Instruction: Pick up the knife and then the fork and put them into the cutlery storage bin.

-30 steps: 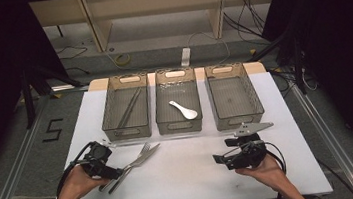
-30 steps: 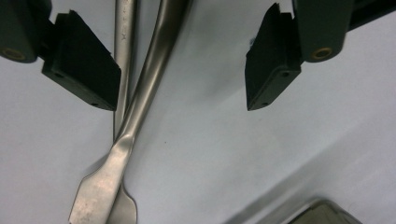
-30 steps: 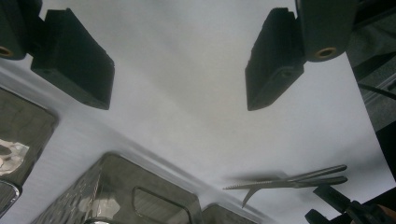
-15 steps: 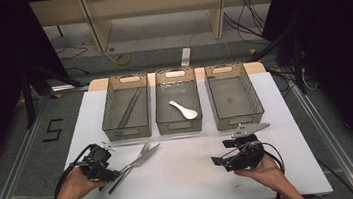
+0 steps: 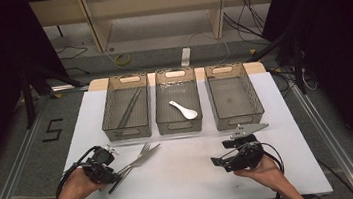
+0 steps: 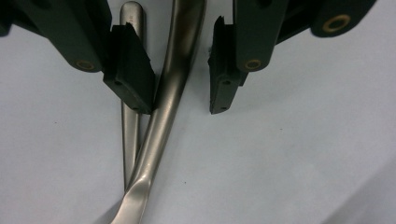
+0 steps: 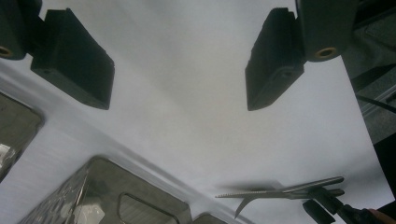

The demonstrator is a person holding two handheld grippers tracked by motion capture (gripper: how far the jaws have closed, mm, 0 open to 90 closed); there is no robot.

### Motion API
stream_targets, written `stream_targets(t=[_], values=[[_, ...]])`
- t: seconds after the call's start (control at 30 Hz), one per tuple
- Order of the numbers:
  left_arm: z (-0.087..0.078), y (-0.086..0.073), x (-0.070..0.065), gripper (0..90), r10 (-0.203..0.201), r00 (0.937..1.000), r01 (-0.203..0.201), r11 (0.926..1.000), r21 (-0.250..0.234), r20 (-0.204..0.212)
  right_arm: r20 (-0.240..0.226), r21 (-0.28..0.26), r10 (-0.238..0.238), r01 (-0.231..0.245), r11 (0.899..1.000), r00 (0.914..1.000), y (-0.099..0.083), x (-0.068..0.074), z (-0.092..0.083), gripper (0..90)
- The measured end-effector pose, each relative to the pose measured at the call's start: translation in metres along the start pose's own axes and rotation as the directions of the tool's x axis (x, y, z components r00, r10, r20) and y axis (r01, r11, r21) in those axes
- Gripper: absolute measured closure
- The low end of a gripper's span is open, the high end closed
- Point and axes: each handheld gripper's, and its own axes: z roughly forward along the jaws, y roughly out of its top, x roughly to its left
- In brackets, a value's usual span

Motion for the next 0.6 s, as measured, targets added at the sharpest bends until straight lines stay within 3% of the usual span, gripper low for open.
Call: stream_targets(t=[0.2,0.6], values=[[0.0008,0.005,-0.001,62.7,0.036,0.9993,-0.036,0.9991,0.023,0.007,0.0,0.007,-0.001,0.001,1.0,1.0,0.0004,0.0008,0.0013,25.2],[0.0012,0.0079,-0.0041,74.0,0.062,0.9979,-0.063,0.9974,0.035,0.019,0.003,0.005,0.001,-0.001,1.0,1.0,0.0004,0.0003,0.0005,25.6]])
